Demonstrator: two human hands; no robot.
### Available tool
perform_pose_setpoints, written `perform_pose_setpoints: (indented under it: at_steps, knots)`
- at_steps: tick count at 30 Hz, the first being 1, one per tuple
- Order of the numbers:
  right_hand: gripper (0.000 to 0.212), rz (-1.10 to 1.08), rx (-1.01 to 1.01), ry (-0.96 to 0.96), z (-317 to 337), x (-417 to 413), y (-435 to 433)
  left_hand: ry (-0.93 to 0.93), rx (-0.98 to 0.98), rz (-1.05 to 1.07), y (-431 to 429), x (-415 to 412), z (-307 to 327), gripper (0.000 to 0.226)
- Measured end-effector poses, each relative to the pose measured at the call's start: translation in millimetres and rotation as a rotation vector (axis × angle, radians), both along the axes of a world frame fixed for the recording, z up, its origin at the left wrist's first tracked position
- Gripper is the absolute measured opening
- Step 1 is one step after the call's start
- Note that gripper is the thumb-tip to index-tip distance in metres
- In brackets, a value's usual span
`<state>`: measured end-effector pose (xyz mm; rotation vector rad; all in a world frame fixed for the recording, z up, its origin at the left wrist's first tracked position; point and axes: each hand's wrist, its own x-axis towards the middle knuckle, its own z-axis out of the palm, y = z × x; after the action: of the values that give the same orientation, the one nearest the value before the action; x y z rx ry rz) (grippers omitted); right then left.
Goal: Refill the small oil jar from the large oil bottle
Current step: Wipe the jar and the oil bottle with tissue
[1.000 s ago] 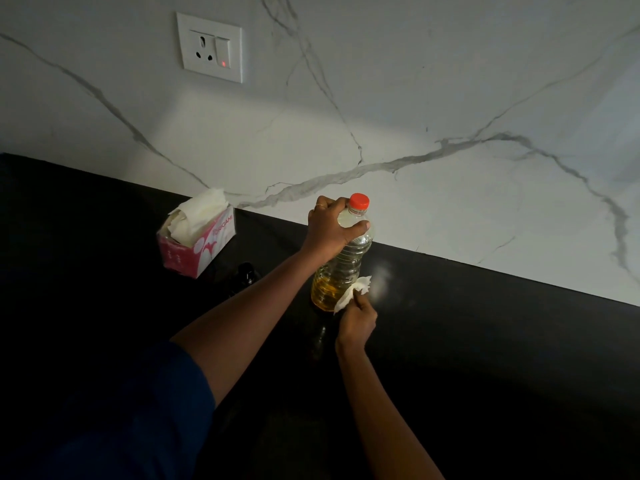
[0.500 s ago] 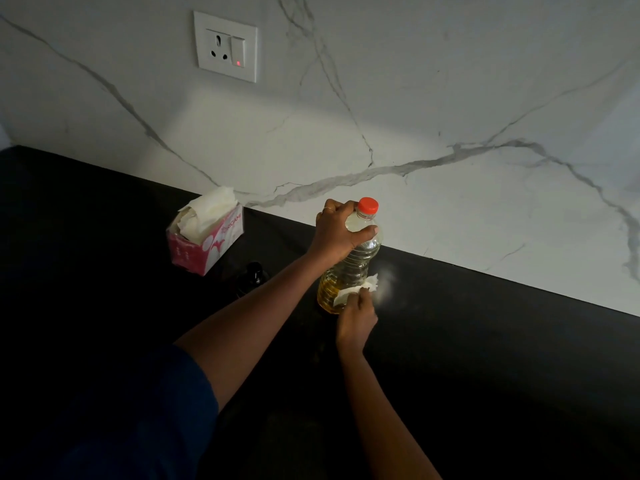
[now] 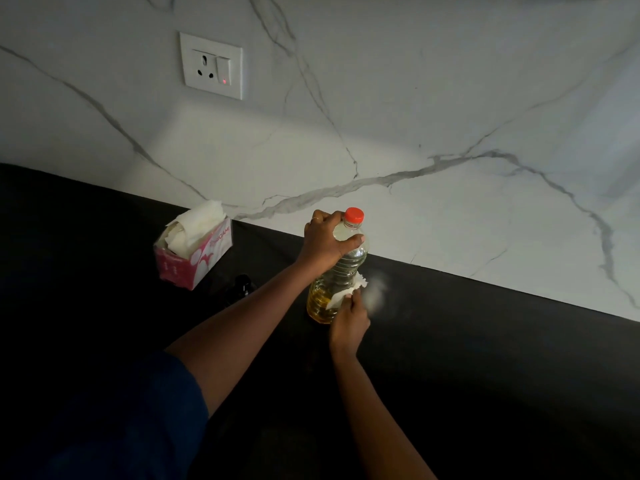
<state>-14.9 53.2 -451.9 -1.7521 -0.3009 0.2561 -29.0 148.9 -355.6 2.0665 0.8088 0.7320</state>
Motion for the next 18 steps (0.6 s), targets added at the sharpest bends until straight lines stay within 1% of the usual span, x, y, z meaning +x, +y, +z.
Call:
perform_pose_setpoints:
  at_steps: [3, 6, 9, 11, 14, 18]
  knots:
    - [0.036, -0.006, -0.008, -0.022, 8, 12, 5, 0.010, -0.003, 0.003, 1, 1, 1, 0.052]
    - [0.040, 0.008, 0.043, -0.082, 16, 11, 14, 0.006, -0.010, 0.006, 1, 3, 1, 0.052]
    - [0.039, 0.011, 0.082, -0.163, 12, 1, 18, -0.006, -0.015, 0.008, 2, 4, 0, 0.050]
    - [0.041, 0.013, 0.074, -0.187, 5, -4, 16, -0.004, -0.013, 0.011, 2, 5, -1, 0.051]
    - [0.044, 0.017, 0.059, -0.169, 0, -3, 12, 0.004, -0.021, 0.013, 2, 6, -1, 0.052]
    - [0.044, 0.031, 0.069, -0.120, 18, 7, 16, 0.001, -0.017, 0.019, 1, 7, -1, 0.051]
